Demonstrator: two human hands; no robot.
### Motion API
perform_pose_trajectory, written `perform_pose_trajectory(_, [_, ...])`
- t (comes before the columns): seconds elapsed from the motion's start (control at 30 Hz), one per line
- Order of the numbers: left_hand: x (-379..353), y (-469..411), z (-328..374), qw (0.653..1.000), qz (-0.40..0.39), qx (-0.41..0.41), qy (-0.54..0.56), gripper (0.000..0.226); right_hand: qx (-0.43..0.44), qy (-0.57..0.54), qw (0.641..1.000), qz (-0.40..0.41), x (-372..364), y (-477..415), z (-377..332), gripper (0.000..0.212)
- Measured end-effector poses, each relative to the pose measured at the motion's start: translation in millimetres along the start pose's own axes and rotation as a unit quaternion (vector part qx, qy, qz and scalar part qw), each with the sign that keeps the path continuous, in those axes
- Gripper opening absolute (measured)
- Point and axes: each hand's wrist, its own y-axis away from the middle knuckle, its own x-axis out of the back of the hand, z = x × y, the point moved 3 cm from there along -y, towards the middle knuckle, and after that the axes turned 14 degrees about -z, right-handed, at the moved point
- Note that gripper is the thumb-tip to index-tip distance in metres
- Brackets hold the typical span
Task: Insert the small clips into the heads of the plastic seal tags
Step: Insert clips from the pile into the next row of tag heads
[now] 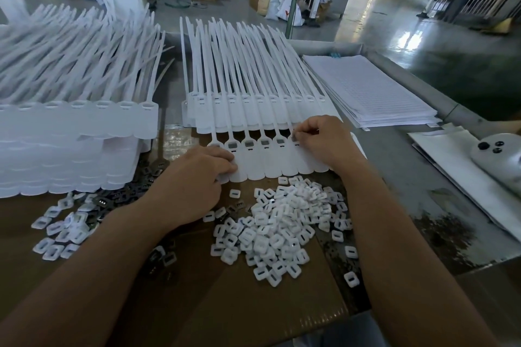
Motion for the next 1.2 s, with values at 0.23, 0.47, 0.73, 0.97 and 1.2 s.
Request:
perform_pose_trajectory(0.23, [0,-1,0,1.000,0.003,-0.003,-0.001,0.044,-0.018,0.040,0.999,-0.003,-3,-4,3,0.018])
perform_pose_trajectory(0.47, [1,0,1,1.000,-0.004,0.004,-0.005,0.044,-0.034,-0.042,0.998,0.034,-3,-3,3,0.016])
perform_pose_trajectory(0.73, [1,1,0,1.000,-0.008,0.013,-0.003,0.044,-0.037,-0.027,0.998,0.036,-4,-5,2,0.008])
perform_pose_trajectory(0.97, [1,0,-4,1.000,-0.022,0.020,0.005,0.048,0.045,-0.085,0.995,0.023,1,10,-20,0.018])
perform_pose_trajectory(1.2, [2,-2,-8,1.000,-0.021,0.018,0.008,0.049,0.165,0.056,0.939,-0.296,-43,37,-66,0.014])
